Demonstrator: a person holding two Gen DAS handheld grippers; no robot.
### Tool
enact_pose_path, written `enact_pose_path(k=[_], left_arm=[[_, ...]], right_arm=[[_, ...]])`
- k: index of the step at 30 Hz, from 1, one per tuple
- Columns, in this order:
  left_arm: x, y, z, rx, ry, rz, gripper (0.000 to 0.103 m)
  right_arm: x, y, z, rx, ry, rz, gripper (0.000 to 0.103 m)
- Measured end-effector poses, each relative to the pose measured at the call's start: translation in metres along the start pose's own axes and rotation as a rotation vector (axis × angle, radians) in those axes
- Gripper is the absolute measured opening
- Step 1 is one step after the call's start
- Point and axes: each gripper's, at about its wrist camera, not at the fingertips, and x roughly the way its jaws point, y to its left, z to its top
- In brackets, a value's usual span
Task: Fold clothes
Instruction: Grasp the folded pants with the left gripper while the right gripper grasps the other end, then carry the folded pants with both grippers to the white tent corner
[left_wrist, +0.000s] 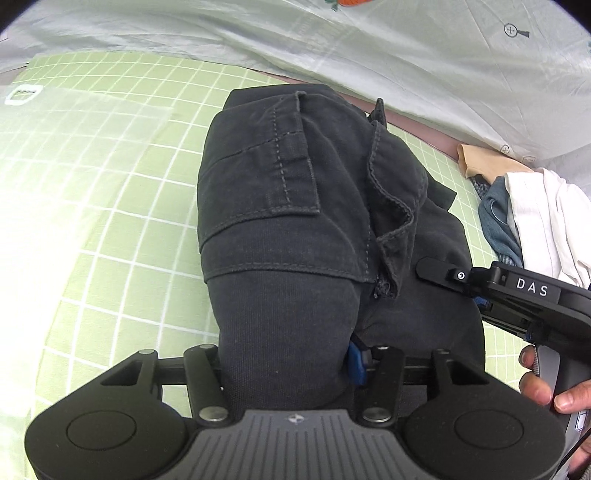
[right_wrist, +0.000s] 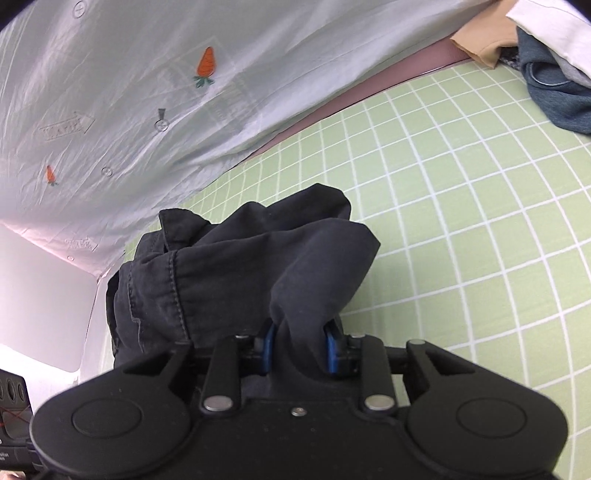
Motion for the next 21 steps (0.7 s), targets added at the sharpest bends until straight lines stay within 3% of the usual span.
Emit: enact_pose_path(k=[5,11,15,21], left_arm=[[-0.031,0.042,0.010,-0.036,-0.042,0.017,0.054],[-0.065,0.116,0.050,-0.065,-0.072,0.023,0.054],[-0.086,0.177,0.093,-0.073,-0.097,0.039,0.054],[-0.105,0.299,0.162,-0.153,-0.138,0.071,0.054]], right_arm=[[0.013,0.046,-0.007,-0.042,0.008,0.038,0.028],[0.050,0.120,-0.002,-0.081,0.013,0.080,0.028],[0.089,0.177,0.004,-0.099,0.003,0.105,0.028],[0.189,0.288,0.025,-0.136,0.029,0.165,0.028]])
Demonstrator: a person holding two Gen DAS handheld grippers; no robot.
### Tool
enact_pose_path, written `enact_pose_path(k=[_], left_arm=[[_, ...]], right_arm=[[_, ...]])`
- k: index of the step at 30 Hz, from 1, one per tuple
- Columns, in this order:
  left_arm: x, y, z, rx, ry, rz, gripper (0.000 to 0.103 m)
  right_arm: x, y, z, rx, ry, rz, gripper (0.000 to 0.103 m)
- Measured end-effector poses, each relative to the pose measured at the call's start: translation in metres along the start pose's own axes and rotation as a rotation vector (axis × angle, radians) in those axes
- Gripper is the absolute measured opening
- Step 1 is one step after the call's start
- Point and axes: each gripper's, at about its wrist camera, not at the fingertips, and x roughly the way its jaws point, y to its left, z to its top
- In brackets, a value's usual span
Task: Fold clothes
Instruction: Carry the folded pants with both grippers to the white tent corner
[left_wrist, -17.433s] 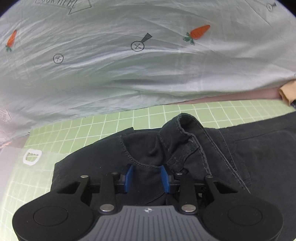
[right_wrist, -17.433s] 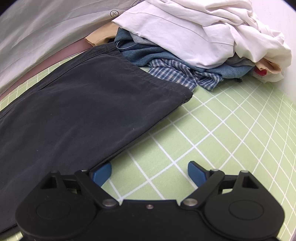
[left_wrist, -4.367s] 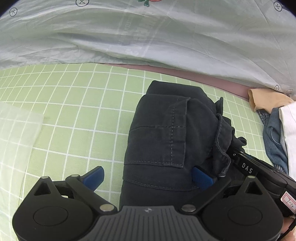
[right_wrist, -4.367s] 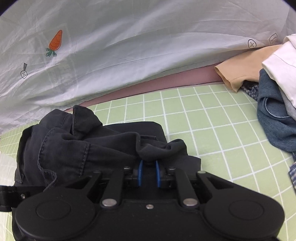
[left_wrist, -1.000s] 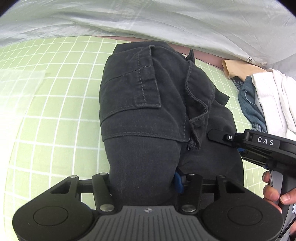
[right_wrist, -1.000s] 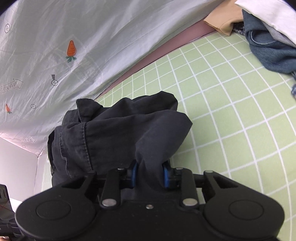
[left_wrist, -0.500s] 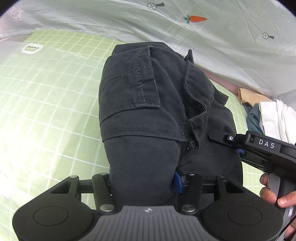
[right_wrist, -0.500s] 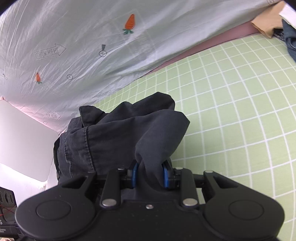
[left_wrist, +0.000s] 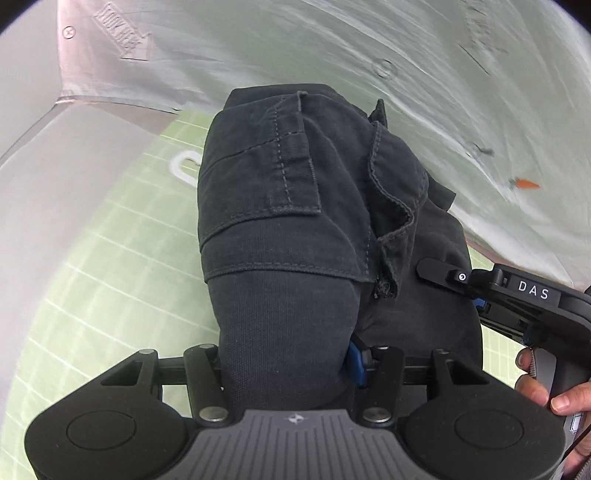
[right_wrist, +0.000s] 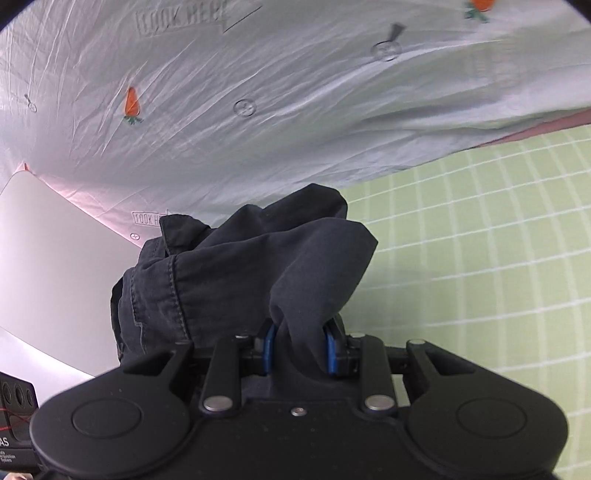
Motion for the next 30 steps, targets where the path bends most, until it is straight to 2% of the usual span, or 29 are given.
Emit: enact_pose_path(k=[4,8,10,12,14,17,18,20,25,26,28,30], left_arm=[[0.004,0.082,0.063,-0.081,-0.006,0.021,0.054],[0.021,0.148,0.113,-0.145,-0.033,0.071,0.055],[0.038,0.180,0.134,-0.196,-0.035,0.088,0.055],[0.048,0.200,0.140,-0.199,-0.018,0.105,0.057],[0.050,0.217,0.141,-0.186,-0.006,0.117,0.065],[0.051,0.221,0.139,-0.134,-0.023,0.150,0.073],[0.051,0.217,0.139,-0.110,-0.031,0.182,0.078],[0.052,0.212,0.141,-0.100,-0.023,0.207,0.080],[0.050,0.208,0.149,-0.102,-0.003,0.250,0.080],[0.048,0.210,0.149,-0.106,-0.002,0.250,0.080],[0.047,0.212,0.150,-0.112,-0.008,0.256,0.080],[0.044,0.214,0.150,-0.116,-0.022,0.277,0.080]], right_arm=[[0.090,0.074,0.028,-0.072,0.051,0.032,0.028],[0.167,0.128,0.047,-0.049,0.070,0.136,0.027],[0.204,0.158,0.055,-0.109,0.075,0.111,0.027],[0.236,0.175,0.054,-0.191,0.103,0.052,0.026],[0.265,0.185,0.051,-0.252,0.139,-0.022,0.027],[0.271,0.174,0.035,-0.272,0.133,-0.101,0.043],[0.268,0.167,0.031,-0.249,0.132,-0.100,0.052],[0.263,0.150,0.025,-0.158,0.163,-0.077,0.060],[0.260,0.119,0.003,0.022,0.207,0.000,0.063],[0.260,0.116,-0.002,0.042,0.194,0.010,0.063],[0.262,0.118,-0.004,0.081,0.190,0.002,0.061],[0.263,0.120,-0.006,0.130,0.190,0.007,0.056]])
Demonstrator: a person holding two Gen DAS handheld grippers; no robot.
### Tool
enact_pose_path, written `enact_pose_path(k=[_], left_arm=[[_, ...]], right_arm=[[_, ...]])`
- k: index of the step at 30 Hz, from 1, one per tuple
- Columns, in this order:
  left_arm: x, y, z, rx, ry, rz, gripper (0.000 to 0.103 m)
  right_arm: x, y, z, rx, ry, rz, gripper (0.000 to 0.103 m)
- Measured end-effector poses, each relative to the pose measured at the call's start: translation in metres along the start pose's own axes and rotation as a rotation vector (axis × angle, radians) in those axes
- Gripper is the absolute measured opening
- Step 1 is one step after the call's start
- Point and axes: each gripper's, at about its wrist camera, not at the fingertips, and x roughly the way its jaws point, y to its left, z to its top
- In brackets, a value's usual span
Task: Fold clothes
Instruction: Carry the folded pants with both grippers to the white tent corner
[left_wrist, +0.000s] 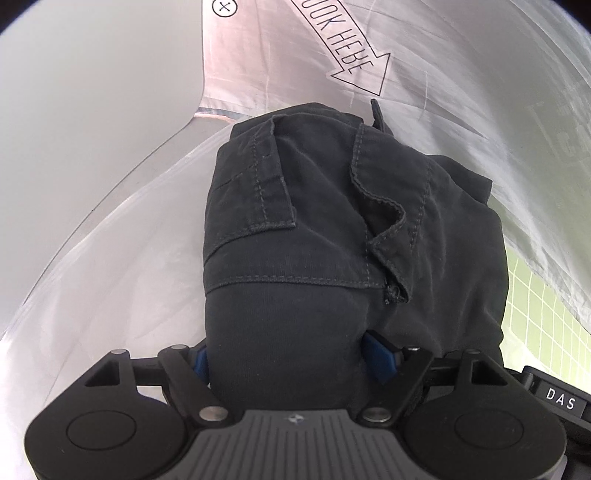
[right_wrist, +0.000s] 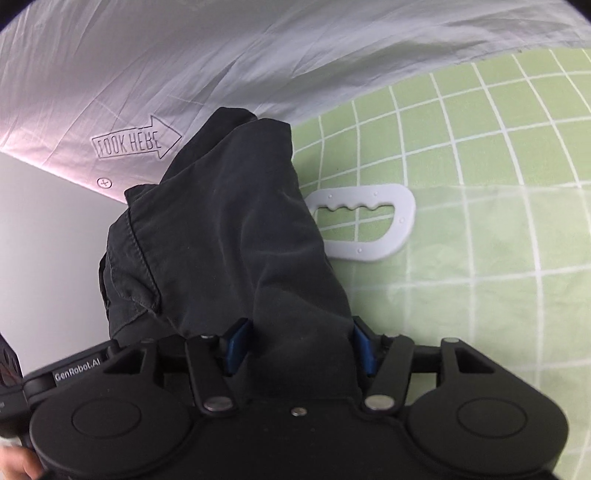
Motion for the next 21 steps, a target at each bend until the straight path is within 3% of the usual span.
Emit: enact_pose_path(k=[5,7,12,15,21], left_arm=[[0.001,0.015,0.018,-0.019,-0.033,0.071,0.080],[0.001,0.024,0.026,-0.041,-0.043,0.087,0.080],[-0.004,0.037,0.039,-0.025,-0.094,0.262,0.081],[-0.002,0.051,0.044,-0.049,-0.098,0.318,0.084],[-0.004,0.058,0.047,-0.057,-0.127,0.377,0.084]], right_arm=[[0.010,0.011,-0.010,0.089,0.044,0.094,0.044],[0.020,0.021,-0.012,0.089,0.049,0.094,0.044],[0.054,0.047,-0.005,0.090,0.106,0.149,0.044],[0.068,0.068,-0.010,0.037,0.131,0.155,0.044],[0.087,0.081,-0.016,0.079,0.141,0.166,0.044]])
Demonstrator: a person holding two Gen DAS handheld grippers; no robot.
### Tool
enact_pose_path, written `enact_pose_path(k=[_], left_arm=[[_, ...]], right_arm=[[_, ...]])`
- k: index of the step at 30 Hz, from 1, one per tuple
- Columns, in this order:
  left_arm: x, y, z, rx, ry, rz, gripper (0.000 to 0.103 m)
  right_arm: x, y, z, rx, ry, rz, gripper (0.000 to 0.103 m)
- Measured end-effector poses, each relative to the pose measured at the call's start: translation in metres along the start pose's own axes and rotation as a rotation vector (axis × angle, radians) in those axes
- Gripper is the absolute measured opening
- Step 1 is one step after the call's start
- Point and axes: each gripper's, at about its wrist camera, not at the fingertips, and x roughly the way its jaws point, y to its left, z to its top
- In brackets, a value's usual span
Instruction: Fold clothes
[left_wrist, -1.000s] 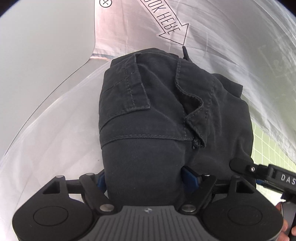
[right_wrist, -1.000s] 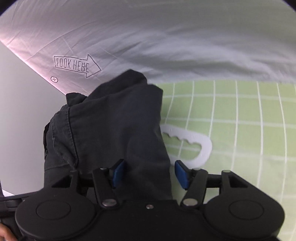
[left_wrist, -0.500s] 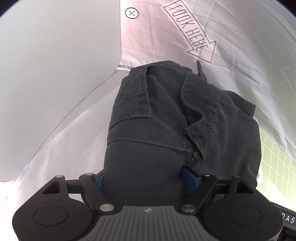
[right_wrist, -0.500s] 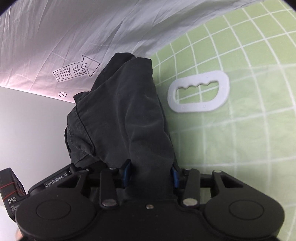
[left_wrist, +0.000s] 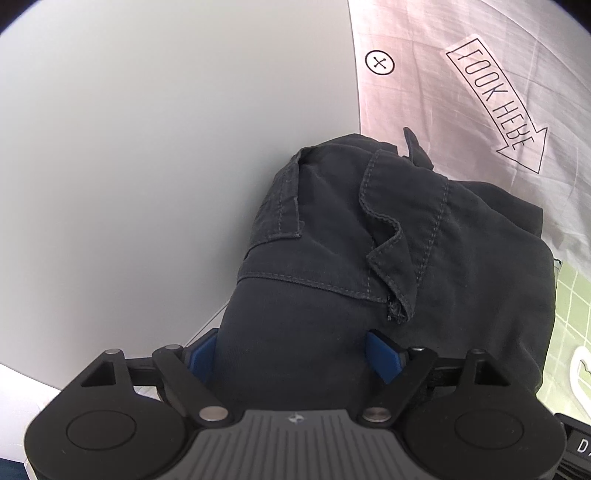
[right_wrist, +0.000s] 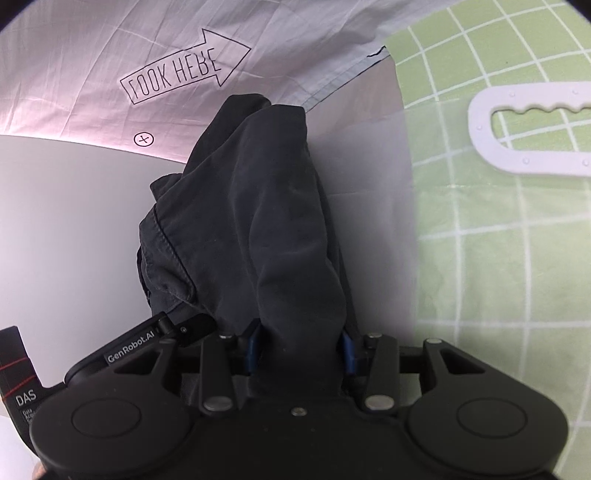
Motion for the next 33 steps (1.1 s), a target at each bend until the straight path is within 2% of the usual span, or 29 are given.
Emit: enact_pose_path(k=[3,7,8,11,13,17,19,20,21,23,27,33], left_arm=[[-0.007,0.003,0.001,-0.025,-0.011,0.006,0.084],[-0.026,0.010,0.001,-0.028,-0.048,-0.023,0.084],[-0.032,0.011,0.000,-0.024,-0.060,-0.032,0.086],[-0.049,0.016,-0.006,-0.029,-0.076,-0.051,0.089],[-0.061,0.018,-0.013,-0.037,-0.083,-0.059,0.089],[-0.090,0.011,-0.044,-0.024,-0.075,-0.083,0.089],[-0.100,0.007,-0.060,-0.009,-0.067,-0.109,0.090],[-0.103,0.002,-0.067,-0.009,-0.064,-0.125,0.092],[-0.108,-0.001,-0.077,-0.010,-0.065,-0.138,0.097],[-0.121,-0.006,-0.097,-0.016,-0.079,-0.160,0.103],[-0.154,-0.014,-0.142,-0.024,-0.107,-0.181,0.103],[-0.198,-0.014,-0.197,-0.063,-0.093,-0.184,0.103]], right_arm=[[0.000,0.001,-0.001,0.001,-0.001,-0.006,0.044],[-0.009,-0.006,0.000,-0.003,0.008,0.005,0.044],[-0.012,-0.005,0.001,-0.013,0.007,-0.014,0.045],[-0.025,0.000,0.001,-0.070,-0.005,-0.067,0.062],[-0.039,0.005,-0.002,-0.145,-0.028,-0.099,0.062],[-0.077,0.012,-0.017,-0.318,-0.064,-0.194,0.078],[-0.094,0.014,-0.027,-0.426,-0.079,-0.249,0.079],[-0.102,0.014,-0.033,-0.479,-0.076,-0.273,0.083],[-0.109,0.015,-0.040,-0.532,-0.073,-0.297,0.094],[-0.124,0.017,-0.057,-0.625,-0.092,-0.335,0.100],[-0.158,0.014,-0.090,-0.726,-0.139,-0.385,0.103],[-0.207,0.002,-0.136,-0.772,-0.178,-0.403,0.103]])
